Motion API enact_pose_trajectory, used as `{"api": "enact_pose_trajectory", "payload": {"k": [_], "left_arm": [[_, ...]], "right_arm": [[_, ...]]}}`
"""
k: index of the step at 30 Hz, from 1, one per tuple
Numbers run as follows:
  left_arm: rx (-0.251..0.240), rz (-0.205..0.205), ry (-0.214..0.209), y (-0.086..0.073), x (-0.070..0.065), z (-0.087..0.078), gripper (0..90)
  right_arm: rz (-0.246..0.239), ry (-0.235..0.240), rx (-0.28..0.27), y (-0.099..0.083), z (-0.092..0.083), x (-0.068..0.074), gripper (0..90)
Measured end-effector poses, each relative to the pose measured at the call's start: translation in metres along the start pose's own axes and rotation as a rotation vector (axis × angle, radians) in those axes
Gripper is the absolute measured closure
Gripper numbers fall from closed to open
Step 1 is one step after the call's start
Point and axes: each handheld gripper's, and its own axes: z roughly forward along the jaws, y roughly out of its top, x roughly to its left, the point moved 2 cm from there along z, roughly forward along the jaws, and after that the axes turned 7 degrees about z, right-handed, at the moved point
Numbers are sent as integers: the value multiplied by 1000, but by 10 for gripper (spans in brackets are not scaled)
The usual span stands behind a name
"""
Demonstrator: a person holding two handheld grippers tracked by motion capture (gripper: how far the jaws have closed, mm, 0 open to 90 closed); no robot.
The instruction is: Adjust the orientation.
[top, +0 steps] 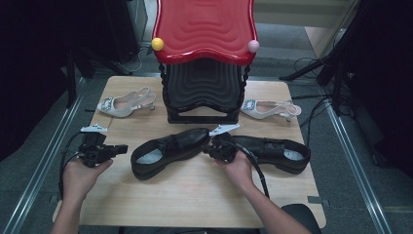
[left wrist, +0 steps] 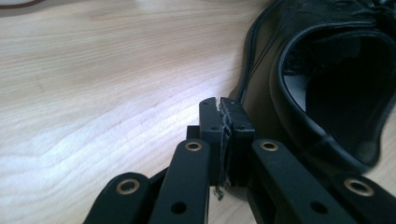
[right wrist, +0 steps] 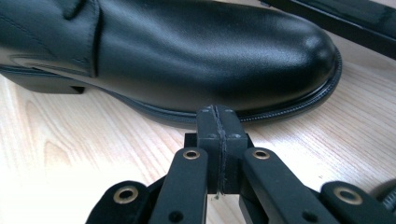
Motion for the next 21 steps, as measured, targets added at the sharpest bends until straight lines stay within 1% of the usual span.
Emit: {"api": "enact_pose_trajectory", "payload": {"k": [2,6,8,9,10,12,14,15,16,18,19,21], "left_arm": [[3,10,-4,2,0,5,885],[5,15,-14,6,1,13,885],[5,16,-23,9,1,18,885],[6,22,-28,10,1,20,885],[18,25,-31,11,1,22,885],[24,43,-30,14,0,27,885],[38,56,-39,16,-2,31,885],[35,57,-43,17,-3,33,885],[42,63,-52,17,-4,34,885],[58,77,-52,19,-7,39,885],[57,84,-45,20,-9,40,889],[62,87,-48,21,-10,40,894]], "right_arm": [[3,2,-9,-2,-4,0,900],[10,0,-11,-5,-9,0,900],[20,-2,-15,-9,-12,-1,900],[20,-2,-15,-9,-12,-1,900],[24,-4,-15,-10,-13,-1,900],[29,-6,-13,-12,-15,-1,900],[27,-8,-13,-13,-17,-1,900],[23,-9,-15,-14,-18,-1,898],[28,-11,-17,-15,-19,-1,898],[31,-14,-19,-16,-20,-2,897],[32,-15,-20,-17,-20,-2,898],[32,-19,-20,-18,-21,-2,898]]}}
